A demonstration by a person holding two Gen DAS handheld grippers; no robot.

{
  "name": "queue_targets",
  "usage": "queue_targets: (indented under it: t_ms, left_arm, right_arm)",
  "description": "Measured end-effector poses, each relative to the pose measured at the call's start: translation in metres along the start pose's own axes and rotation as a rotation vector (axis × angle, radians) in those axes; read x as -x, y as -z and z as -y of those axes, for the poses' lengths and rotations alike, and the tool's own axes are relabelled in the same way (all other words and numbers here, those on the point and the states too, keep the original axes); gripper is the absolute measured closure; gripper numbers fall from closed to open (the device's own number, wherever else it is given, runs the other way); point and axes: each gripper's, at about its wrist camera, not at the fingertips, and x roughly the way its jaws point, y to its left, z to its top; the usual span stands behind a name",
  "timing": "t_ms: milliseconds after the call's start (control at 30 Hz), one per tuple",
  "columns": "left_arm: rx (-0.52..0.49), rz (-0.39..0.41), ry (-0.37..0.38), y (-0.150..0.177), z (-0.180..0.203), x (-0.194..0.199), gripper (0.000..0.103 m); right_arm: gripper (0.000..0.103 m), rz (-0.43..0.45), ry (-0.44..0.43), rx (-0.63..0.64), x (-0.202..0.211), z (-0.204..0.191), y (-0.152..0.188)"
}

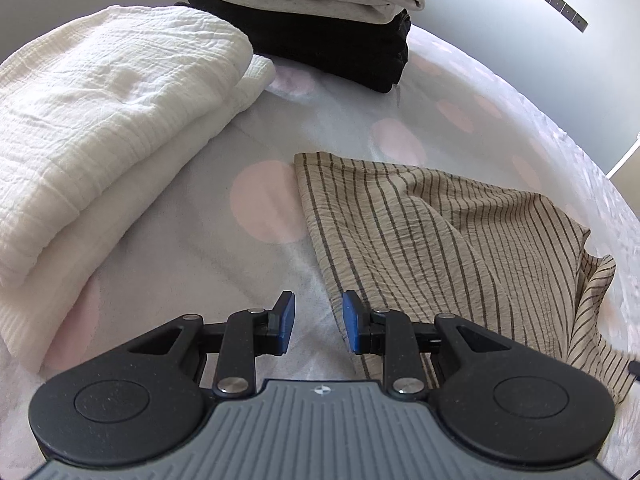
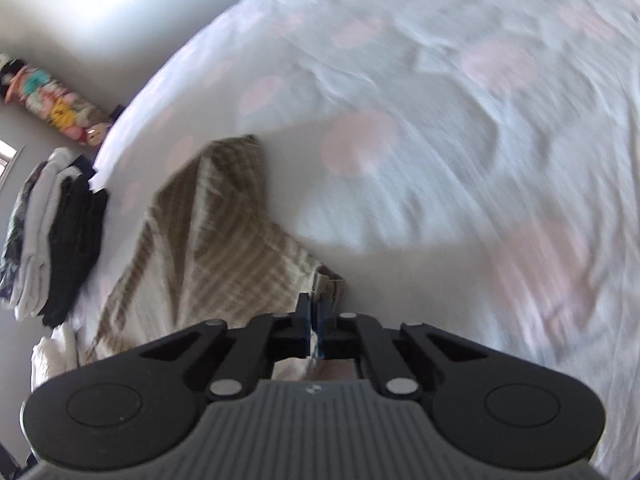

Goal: Fold clothes

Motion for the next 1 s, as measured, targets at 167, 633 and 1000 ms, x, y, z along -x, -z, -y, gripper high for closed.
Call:
queue_targets:
  t_ms: [167, 633, 1000]
  left_arm:
    - [0.009, 0.001, 0.016, -0.001, -0.002, 0.001, 0.073]
    - [0.140, 0.044, 0.137, -0.008, -0.031, 0.006, 0.073]
    - [0.226, 0.047, 0.136, -0.013, -0.055, -0.005, 0.074]
  right_arm:
    - [0.100, 0.045, -0.065, 0.174, 0.027, -0.072, -0.017]
    - [0.101, -0.010, -0.165, 0.694, 0.002, -0.307, 0.003]
    - [0.101, -0.192, -0.215, 0.869, -0.093, -0.393, 0.081]
